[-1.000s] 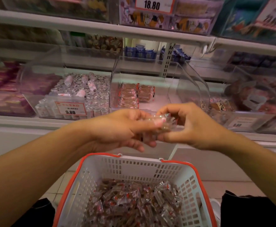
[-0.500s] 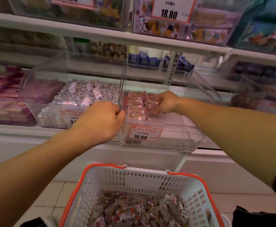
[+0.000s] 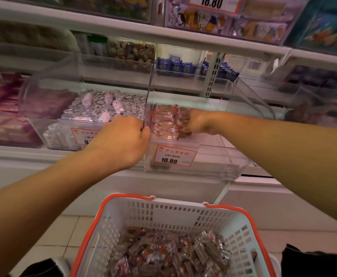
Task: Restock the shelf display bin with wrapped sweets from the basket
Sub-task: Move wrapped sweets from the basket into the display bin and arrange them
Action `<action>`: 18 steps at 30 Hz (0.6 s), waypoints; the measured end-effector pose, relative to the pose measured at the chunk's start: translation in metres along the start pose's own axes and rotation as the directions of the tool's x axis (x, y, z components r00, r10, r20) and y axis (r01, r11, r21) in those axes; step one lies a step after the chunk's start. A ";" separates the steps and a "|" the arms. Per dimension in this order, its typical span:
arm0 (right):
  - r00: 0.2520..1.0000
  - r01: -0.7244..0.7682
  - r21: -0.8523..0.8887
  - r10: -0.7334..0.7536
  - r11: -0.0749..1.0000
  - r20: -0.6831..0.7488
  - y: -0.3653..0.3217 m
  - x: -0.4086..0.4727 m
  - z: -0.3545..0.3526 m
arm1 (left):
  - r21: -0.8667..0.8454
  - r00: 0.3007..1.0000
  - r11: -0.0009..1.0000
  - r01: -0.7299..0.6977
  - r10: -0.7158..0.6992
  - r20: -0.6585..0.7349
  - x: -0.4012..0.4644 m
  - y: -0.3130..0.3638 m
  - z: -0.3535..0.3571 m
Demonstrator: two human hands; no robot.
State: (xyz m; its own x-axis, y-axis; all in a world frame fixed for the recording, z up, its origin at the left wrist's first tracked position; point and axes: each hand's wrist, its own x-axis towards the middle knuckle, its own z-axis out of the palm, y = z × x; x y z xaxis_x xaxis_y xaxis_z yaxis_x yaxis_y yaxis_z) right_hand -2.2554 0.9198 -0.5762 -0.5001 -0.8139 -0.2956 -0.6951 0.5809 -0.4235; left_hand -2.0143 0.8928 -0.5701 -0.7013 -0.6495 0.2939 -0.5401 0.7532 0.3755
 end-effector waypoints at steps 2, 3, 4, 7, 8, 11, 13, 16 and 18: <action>1.000 0.000 -0.045 0.000 0.999 0.004 0.000 -0.004 -0.007 | -0.003 1.000 1.000 -0.001 0.001 0.003 -0.001 -0.001 0.000; 1.000 0.001 -0.060 -0.002 0.998 -0.014 0.000 -0.008 -0.012 | 0.000 1.000 1.000 0.005 -0.005 -0.003 -0.001 -0.001 0.001; 0.999 0.002 -0.082 -0.005 0.997 -0.044 0.000 -0.013 -0.017 | 0.006 1.000 1.000 0.016 -0.016 -0.025 -0.003 0.000 0.001; 0.977 0.024 -0.211 -0.068 0.977 -0.201 -0.004 -0.032 -0.028 | -0.019 0.977 0.998 0.064 -0.066 -0.201 -0.006 0.008 -0.006; 0.954 0.065 -0.219 -0.124 0.974 -0.272 -0.005 -0.041 -0.031 | -0.041 0.954 0.999 0.020 -0.031 -0.298 -0.009 0.011 -0.010; 0.649 0.347 -0.219 -0.402 0.912 -0.646 -0.001 -0.084 -0.021 | 0.062 0.812 0.925 -0.375 0.360 -0.460 -0.021 0.017 -0.019; 0.249 0.562 -0.288 -0.491 0.776 -0.835 0.015 -0.121 0.010 | 0.099 0.726 0.802 -0.590 0.580 -0.370 -0.036 0.019 -0.010; 0.265 0.628 -0.184 -0.430 0.756 -0.863 0.051 -0.156 0.100 | 0.081 0.773 0.776 -0.625 0.630 -0.075 -0.057 0.016 0.036; 0.747 0.422 -0.060 -0.384 0.905 -0.543 0.086 -0.157 0.167 | 0.142 0.850 0.875 -0.463 0.393 0.351 -0.077 0.013 0.080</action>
State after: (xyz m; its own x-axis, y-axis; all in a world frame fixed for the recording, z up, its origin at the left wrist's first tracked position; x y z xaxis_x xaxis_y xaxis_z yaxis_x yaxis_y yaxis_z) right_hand -2.1503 1.0970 -0.7094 -0.3869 -0.8275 0.4068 -0.8707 0.1825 -0.4567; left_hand -2.0048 0.9614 -0.6584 -0.9715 -0.2196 0.0893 -0.2141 0.9745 0.0676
